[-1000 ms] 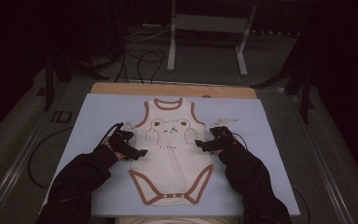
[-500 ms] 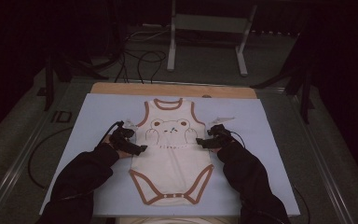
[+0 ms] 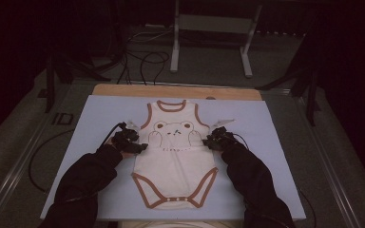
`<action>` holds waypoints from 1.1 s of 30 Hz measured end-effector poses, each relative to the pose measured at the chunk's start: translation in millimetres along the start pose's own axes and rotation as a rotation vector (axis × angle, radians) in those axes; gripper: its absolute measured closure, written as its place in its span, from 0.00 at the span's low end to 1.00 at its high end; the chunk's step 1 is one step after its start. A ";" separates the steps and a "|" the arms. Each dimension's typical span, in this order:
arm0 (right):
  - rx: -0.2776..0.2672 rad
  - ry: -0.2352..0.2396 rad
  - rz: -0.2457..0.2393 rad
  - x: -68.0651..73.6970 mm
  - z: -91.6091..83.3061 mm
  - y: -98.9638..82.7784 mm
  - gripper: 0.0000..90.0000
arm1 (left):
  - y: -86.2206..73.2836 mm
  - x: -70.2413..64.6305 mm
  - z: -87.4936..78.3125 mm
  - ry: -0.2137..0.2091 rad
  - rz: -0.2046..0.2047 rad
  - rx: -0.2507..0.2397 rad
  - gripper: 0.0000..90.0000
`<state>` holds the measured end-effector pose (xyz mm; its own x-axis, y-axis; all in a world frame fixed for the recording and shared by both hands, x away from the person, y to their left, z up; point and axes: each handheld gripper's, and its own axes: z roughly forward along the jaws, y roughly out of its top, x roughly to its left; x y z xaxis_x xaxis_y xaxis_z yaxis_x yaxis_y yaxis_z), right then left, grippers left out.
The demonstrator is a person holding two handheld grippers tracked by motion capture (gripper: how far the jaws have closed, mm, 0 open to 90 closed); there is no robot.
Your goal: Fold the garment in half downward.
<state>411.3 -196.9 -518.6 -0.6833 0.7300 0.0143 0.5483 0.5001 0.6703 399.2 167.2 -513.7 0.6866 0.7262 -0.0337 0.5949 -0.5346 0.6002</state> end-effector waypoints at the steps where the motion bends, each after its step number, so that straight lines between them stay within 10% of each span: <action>1: 0.003 0.005 -0.002 0.4 0.1 0.5 0.81 | 1.5 0.0 0.5 0.002 -0.011 0.004 0.50; 16: 0.029 0.037 -0.023 4.4 0.6 4.6 0.98 | 9.6 -5.8 3.5 -0.039 -0.004 0.010 0.96; 33: -0.025 0.045 -0.034 6.2 -21.4 10.8 0.99 | 10.7 -4.6 -13.0 -0.059 -0.026 -0.032 0.99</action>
<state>402.7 -196.9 -495.4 -0.7224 0.6910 0.0242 0.5127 0.5118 0.6894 397.0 163.8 -496.8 0.6951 0.7124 -0.0963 0.5998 -0.5010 0.6239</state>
